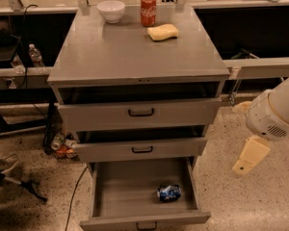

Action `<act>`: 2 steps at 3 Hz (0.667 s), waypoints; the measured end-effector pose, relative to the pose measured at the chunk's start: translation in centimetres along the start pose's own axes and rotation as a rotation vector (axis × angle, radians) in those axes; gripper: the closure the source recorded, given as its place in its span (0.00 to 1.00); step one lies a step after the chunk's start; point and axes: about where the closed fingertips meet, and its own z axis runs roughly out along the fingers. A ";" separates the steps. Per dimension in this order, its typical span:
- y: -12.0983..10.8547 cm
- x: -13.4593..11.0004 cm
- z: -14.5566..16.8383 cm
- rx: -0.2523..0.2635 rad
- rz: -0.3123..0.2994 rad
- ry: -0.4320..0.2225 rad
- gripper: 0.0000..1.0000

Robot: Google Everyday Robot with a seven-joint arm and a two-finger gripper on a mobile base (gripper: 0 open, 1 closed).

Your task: Pick pepsi can from bottom drawer and place on counter

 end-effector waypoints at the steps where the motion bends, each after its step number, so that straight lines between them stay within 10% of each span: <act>1: 0.0 1.3 7.7 -0.050 0.020 -0.091 0.00; 2: 0.2 1.5 15.7 -0.103 0.044 -0.191 0.00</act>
Offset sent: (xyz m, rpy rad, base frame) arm 0.0378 0.0666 -0.2361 0.3699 0.0548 0.0234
